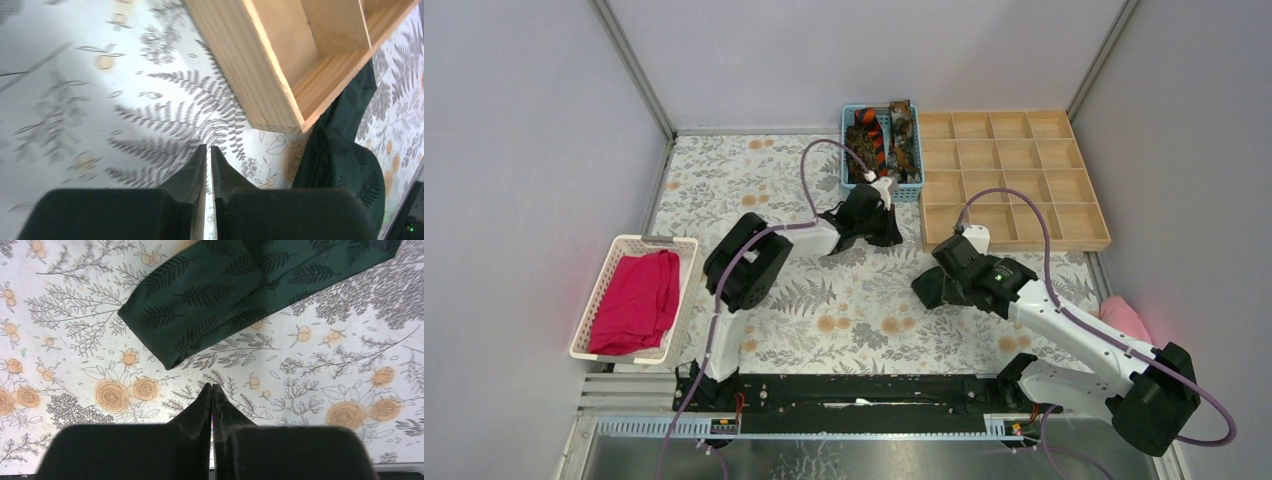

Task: Roll the ties
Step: Roll the tie at the center of the board.

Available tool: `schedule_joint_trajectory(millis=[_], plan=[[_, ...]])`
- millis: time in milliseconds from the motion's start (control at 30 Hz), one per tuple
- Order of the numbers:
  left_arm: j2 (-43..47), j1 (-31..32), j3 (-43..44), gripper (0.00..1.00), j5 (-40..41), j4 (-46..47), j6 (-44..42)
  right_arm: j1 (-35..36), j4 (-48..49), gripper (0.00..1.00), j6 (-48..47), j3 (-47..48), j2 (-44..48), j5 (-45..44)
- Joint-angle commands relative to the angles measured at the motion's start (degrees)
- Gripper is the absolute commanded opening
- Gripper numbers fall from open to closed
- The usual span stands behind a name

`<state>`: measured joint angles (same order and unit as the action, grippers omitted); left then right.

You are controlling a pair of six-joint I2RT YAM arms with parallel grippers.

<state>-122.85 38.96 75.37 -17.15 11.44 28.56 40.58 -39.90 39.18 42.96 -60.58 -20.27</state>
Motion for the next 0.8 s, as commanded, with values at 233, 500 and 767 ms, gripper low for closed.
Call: schedule_joint_trajectory(millis=[233,500,767], plan=[[31.0,-0.5,-20.3,0.12,16.4,-1.5,7.1,7.8,-4.5,0.24,-7.3,12.2,-8.3,-11.4],[42.5,-0.5,-32.3,0.1,17.7,-1.0,10.1,13.2,-2.3,0.56,-11.4,14.7,-15.6,-15.6],[44.6,-0.4,-35.2,0.08,18.0,-0.1,9.9,18.2,-3.1,0.62,-14.7,17.9,-24.6,-20.4]])
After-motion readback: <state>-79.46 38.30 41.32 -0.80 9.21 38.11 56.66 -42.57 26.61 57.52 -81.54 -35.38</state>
